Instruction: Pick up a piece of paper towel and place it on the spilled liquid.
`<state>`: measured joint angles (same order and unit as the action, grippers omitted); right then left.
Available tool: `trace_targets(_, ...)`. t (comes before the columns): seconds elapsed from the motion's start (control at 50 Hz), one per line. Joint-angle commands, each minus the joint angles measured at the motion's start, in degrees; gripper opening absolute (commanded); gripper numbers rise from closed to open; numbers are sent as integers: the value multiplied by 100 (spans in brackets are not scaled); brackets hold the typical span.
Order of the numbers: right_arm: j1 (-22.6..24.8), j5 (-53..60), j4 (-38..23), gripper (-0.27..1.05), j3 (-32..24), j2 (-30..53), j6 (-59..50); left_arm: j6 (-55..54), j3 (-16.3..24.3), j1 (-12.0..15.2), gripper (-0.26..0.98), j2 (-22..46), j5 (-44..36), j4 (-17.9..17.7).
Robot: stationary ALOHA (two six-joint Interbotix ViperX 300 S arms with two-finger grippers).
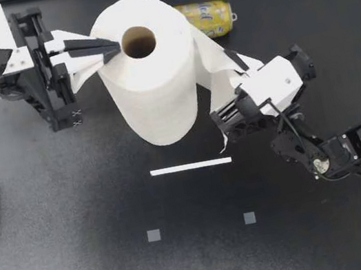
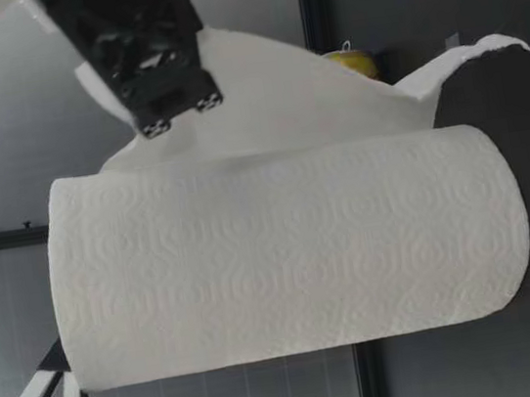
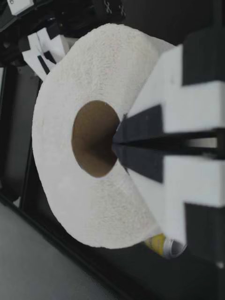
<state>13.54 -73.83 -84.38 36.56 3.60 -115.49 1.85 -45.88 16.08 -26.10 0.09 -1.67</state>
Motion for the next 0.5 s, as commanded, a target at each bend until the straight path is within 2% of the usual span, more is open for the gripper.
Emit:
trace_targets(0.0, 35, -9, 88, -9, 35, -97, -53, -26, -97, 26, 4, 220, 229, -35)
trace_targets(0.24, 97, -44, 554, -9, 475, -246, -202, -26, -237, 167, 4, 220, 308, -193)
trace_targets(0.48, 0, -598, 589, -9, 1072, -334, -237, -9, -281, 167, 4, 211, 308, -193)
